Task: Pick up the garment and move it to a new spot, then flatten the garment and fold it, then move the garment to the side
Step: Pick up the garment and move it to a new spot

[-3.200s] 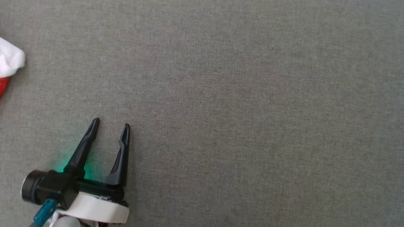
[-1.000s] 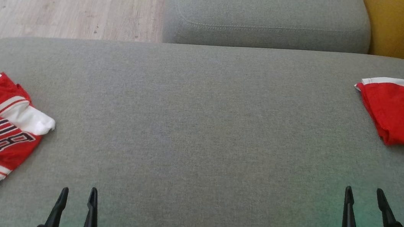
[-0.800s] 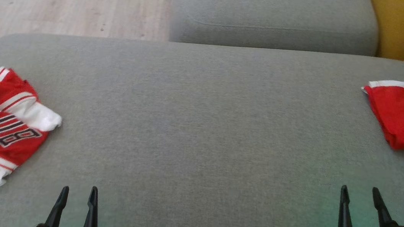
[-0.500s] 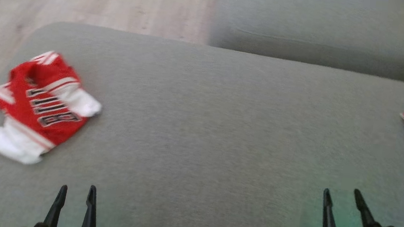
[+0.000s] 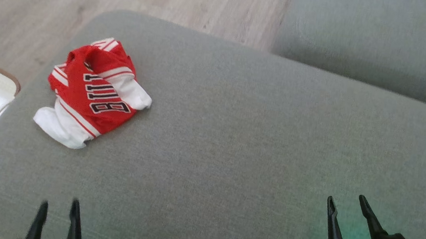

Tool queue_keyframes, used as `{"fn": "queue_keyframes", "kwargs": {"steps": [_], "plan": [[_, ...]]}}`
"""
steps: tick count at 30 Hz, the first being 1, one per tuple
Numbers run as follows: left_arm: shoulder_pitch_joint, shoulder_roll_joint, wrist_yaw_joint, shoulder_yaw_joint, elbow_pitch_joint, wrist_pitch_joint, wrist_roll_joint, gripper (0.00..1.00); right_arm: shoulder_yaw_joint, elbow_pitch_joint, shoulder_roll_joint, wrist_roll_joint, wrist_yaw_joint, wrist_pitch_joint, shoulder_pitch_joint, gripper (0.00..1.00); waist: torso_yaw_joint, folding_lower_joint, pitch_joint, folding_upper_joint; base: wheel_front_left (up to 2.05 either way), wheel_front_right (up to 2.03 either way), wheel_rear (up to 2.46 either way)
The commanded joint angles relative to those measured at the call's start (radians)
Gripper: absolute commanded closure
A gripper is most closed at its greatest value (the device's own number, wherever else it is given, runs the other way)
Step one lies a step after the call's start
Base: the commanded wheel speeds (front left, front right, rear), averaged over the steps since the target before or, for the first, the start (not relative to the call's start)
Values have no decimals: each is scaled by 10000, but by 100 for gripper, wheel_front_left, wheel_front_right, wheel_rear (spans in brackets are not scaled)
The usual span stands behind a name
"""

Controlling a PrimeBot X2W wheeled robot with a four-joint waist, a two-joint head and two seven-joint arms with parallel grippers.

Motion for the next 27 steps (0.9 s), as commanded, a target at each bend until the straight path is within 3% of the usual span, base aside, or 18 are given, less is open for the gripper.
{"fn": "queue_keyframes", "kwargs": {"steps": [1,4,9,13,21,24,27], "plan": [[-1096,-17,1,423,-485,-53,-110,0,162,-342,-80,-206,75,-133,-575,0,-332,1,745,0,0,0,0],[-1771,74,-18,521,-548,53,-283,0,53,-456,-80,-463,75,-133,-746,0,-439,1,1370,0,0,0,0],[-4365,1007,-66,884,-507,956,-574,0,-115,-687,-106,-1124,75,-133,-1146,0,-678,1,2781,0,0,0,0],[-6279,1627,46,1170,343,2087,-878,0,-208,-787,-231,-1303,75,-133,-1322,0,-976,1,3401,0,0,0,0],[-8293,2421,989,1185,2968,4625,-680,0,-57,-846,-276,-1213,75,-133,-1397,0,-1719,1,3635,0,0,0,0],[-8652,2670,1411,1277,3968,4831,-522,0,68,-874,-263,-1167,75,-133,-1458,0,-2001,1,3721,0,0,0,0],[-8845,2831,1534,1290,5136,5060,-506,0,210,-861,-258,-1148,75,-133,-1534,0,-2271,1,3841,0,0,0,0]]}}
